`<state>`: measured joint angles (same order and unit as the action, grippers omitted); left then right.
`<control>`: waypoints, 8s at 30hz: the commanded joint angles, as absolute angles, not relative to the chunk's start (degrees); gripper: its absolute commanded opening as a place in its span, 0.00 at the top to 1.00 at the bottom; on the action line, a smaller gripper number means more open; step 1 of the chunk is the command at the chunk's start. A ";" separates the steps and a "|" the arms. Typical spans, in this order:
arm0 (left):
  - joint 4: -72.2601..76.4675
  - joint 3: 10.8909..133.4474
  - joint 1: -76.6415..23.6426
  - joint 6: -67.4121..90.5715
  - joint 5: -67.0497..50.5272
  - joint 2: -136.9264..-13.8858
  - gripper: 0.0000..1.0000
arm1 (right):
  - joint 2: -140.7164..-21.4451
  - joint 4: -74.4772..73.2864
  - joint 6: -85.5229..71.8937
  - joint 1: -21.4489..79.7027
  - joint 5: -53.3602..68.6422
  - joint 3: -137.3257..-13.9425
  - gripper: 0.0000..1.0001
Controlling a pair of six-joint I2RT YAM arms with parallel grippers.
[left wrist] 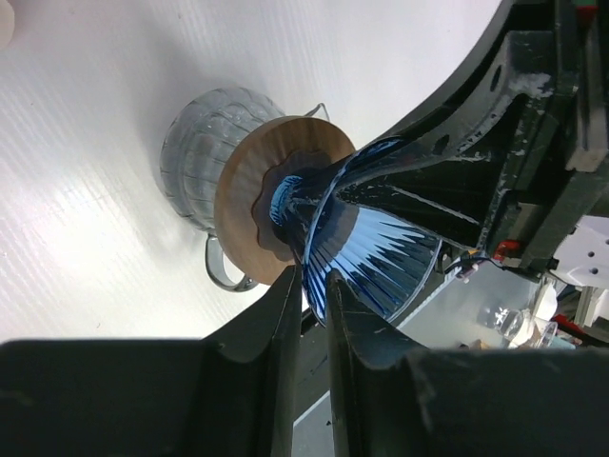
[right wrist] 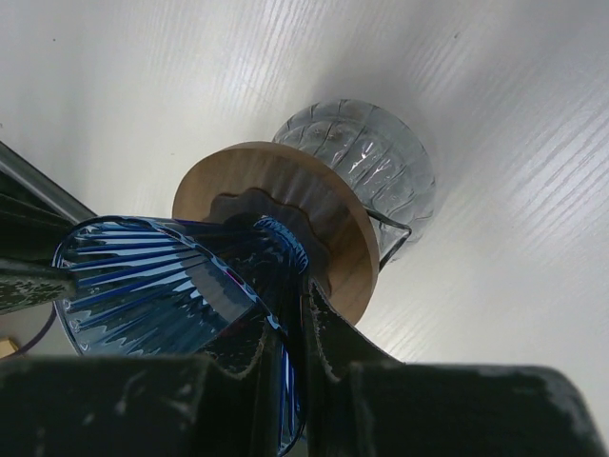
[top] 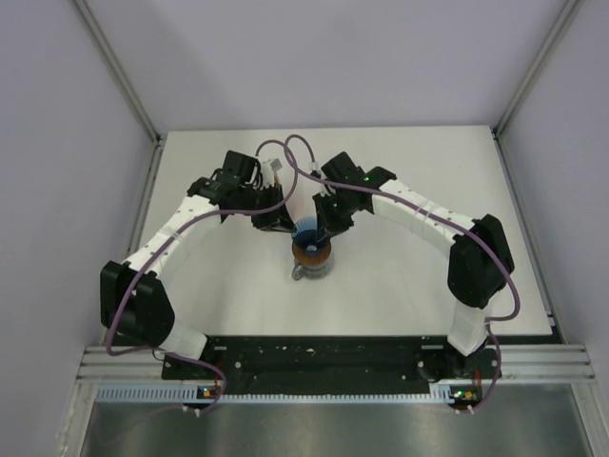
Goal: Place the coffee filter in the dripper
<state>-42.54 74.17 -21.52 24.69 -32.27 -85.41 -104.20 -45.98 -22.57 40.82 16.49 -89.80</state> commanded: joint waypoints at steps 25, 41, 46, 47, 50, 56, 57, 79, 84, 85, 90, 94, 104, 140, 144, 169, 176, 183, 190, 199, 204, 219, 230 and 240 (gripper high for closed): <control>-40.87 73.92 -22.94 25.40 -28.65 -83.67 1.00 | -93.43 -41.66 -20.57 43.86 6.42 -88.69 0.65; -37.44 69.53 -23.47 27.16 -30.76 -86.48 1.00 | -99.23 -40.09 -20.13 43.77 6.33 -82.10 1.00; -37.27 68.65 -23.47 26.89 -30.67 -88.42 1.00 | -100.02 -35.51 -20.12 43.77 8.26 -77.26 1.00; -37.18 68.29 -23.55 26.81 -30.67 -88.59 1.00 | -99.93 -34.90 -20.13 43.77 7.83 -76.47 1.00; -38.05 68.03 -24.08 24.97 -29.80 -89.03 1.00 | -98.53 -32.88 -19.34 43.86 6.42 -73.75 1.00; -40.52 68.03 -26.63 16.79 -23.21 -89.73 1.00 | -95.80 -27.69 -17.14 45.35 4.83 -68.65 1.00; -41.39 68.11 -26.46 16.27 -23.81 -90.78 1.00 | -96.15 -27.34 -16.70 45.35 4.83 -68.38 1.00; -52.99 87.00 -22.41 9.67 -29.98 -92.81 0.67 | -93.08 -33.13 -14.42 45.44 5.54 -82.61 0.72; -55.98 91.22 -22.15 8.26 -27.87 -92.02 0.62 | -92.55 -34.27 -13.27 45.44 5.63 -86.47 0.66; -56.33 92.10 -21.71 8.00 -27.17 -91.85 0.62 | -92.55 -34.63 -13.01 45.44 5.54 -87.18 0.66; -57.22 96.41 -17.42 7.29 -21.46 -90.44 0.60 | -92.02 -34.89 -11.43 45.44 5.36 -90.43 0.61; -53.63 96.51 -12.31 7.21 -17.94 -88.69 0.55 | -94.30 -34.81 -9.41 45.44 3.69 -95.26 0.55; -40.08 90.35 -10.63 6.51 -2.38 -91.75 0.57 | -112.66 -31.12 -11.68 41.58 7.03 -113.80 0.44; -38.76 103.79 -10.46 0.53 -2.99 -107.84 0.59 | -133.50 -23.55 -13.71 39.46 13.36 -124.10 0.62; -39.64 105.55 -10.46 0.53 -3.60 -109.07 0.58 | -135.70 -23.12 -14.06 39.46 14.15 -125.24 0.74; -46.40 97.73 -8.44 -12.92 -13.61 -103.00 0.52 | -130.34 -22.85 12.48 43.59 19.42 -122.26 1.00; -47.99 97.74 -8.44 -13.10 -18.72 -106.69 0.55 | -129.99 -22.76 14.15 43.94 21.71 -121.55 1.00; -49.31 96.24 -8.35 -13.01 -17.76 -108.02 0.70 | -129.82 -22.59 14.59 44.03 21.88 -120.94 1.00; -46.41 94.22 -7.65 -8.79 -16.17 -104.68 1.00 | -125.52 -19.26 11.08 44.12 21.80 -118.84 0.78; -46.05 94.30 -7.56 -6.24 -16.35 -97.04 1.00 | -109.44 -11.35 9.93 45.26 18.46 -107.95 0.61; -51.67 98.69 -7.47 -5.10 -17.58 -95.01 1.00 | -101.96 -5.89 11.68 48.33 17.40 -97.92 0.61; -66.27 111.44 -7.47 -4.66 -21.79 -91.41 1.00 | -93.95 -9.75 2.82 52.12 9.68 -93.25 0.69; -67.24 113.11 -7.47 -3.25 -23.20 -90.88 1.00 | -95.80 -15.64 -1.49 52.21 2.03 -95.10 0.70; -67.24 113.38 -7.47 -2.90 -24.34 -90.79 1.00 | -97.73 -16.87 -1.76 52.21 3.16 -95.62 0.80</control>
